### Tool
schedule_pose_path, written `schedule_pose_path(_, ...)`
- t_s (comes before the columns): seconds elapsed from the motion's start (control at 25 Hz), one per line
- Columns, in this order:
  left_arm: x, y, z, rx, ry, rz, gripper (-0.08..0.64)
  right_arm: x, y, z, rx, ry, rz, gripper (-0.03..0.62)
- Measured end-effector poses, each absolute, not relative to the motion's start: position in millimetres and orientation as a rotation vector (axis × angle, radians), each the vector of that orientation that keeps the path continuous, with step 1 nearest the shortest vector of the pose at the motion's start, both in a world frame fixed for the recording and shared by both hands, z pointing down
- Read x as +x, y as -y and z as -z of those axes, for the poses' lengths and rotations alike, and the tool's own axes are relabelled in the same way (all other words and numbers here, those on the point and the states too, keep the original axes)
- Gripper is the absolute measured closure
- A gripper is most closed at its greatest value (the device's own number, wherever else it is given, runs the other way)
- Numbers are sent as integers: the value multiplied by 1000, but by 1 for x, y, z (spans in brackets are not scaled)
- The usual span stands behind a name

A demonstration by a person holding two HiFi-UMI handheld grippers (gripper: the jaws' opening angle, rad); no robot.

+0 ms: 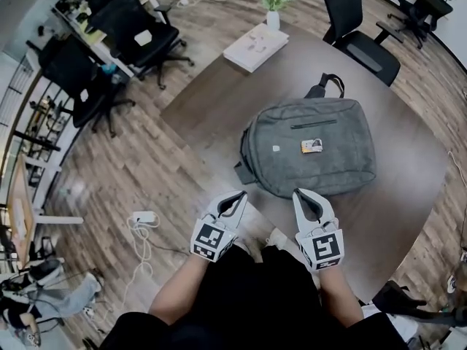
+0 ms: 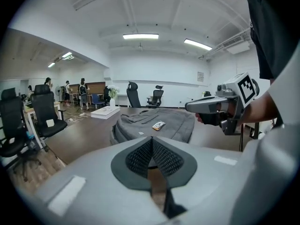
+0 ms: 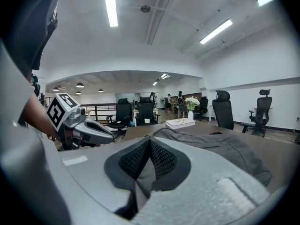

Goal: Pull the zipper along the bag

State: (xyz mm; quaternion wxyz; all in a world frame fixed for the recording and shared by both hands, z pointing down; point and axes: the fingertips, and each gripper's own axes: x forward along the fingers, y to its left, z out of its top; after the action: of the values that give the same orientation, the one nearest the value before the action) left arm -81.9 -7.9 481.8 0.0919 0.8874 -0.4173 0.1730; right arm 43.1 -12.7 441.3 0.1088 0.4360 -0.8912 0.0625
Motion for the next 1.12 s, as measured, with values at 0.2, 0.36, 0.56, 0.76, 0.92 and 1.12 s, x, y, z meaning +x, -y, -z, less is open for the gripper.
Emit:
schedule_pose_path(0.2,-78,17,-501,2630,1209,-570,543,44,15,-456,1259,2600,-220,591)
schedule_pose_path(0.36,-85,28,-521,2603,1209,-602,543,34,18,-471,1250,2592,-257,591)
schedule_pose_path(0.56,-79,37,-530,2616,1145,-618,543,23,22,-477,1247,2560,-287,591)
schedule_pose_path(0.76,-76,39,-544,2644,1070,-672,541,16,24,-492,1218,2548,-322,591)
schedule_pose_path(0.92,-64,37,-559,2661,987,-738,488,19,18,-500,1202,2526,-361,591)
schedule_pose_path(1.12,-63,39,-573,2667,942,-800,394,16,10,-510,1193,2507,-383,591)
